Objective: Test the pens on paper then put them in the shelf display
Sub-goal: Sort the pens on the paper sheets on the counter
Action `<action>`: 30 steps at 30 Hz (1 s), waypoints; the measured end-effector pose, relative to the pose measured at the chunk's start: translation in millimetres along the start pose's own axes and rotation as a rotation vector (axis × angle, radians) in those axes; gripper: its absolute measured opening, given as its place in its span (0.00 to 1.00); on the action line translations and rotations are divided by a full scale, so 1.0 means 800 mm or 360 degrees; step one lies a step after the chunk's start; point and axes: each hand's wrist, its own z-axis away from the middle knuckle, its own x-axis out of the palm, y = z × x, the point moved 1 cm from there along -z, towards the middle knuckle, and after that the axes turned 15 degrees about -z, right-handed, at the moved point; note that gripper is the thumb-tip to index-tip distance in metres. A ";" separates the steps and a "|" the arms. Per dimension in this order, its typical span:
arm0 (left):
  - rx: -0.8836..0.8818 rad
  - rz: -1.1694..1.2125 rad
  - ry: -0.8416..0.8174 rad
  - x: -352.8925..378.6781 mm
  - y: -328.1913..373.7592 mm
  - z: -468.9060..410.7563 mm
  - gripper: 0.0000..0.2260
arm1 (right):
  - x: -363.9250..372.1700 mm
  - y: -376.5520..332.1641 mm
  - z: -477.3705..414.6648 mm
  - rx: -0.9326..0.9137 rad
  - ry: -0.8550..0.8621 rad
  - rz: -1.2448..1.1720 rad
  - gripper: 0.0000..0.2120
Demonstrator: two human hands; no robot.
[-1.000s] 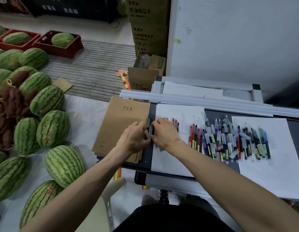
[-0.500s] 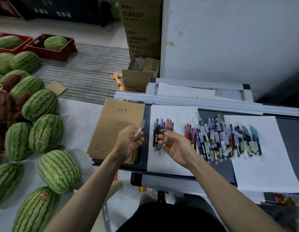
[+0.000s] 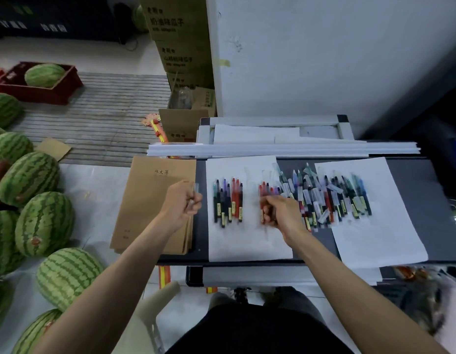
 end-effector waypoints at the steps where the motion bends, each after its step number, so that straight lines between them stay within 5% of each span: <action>1: 0.0025 -0.0163 0.0057 0.001 -0.001 -0.003 0.09 | 0.000 -0.002 -0.001 -0.0137 0.0019 0.0216 0.11; 4: 0.0310 -0.1255 0.0393 -0.005 0.001 -0.016 0.05 | 0.006 -0.008 -0.008 -0.0538 -0.0017 0.0967 0.06; 6: 0.0586 -0.2056 0.0498 -0.011 0.003 -0.022 0.07 | 0.014 -0.015 -0.017 -0.0685 -0.0109 0.1362 0.11; 11: 0.0860 -0.2842 0.0416 -0.012 0.008 -0.042 0.24 | 0.038 -0.029 -0.036 -0.0812 -0.0310 0.2171 0.27; 17: 0.0820 -0.3109 0.0452 -0.001 0.019 -0.044 0.12 | 0.051 -0.033 -0.042 -0.0828 -0.0331 0.2385 0.20; 30: 0.0945 -0.3165 0.0361 0.005 0.023 -0.049 0.05 | 0.076 -0.039 -0.039 -0.0803 -0.0267 0.2531 0.08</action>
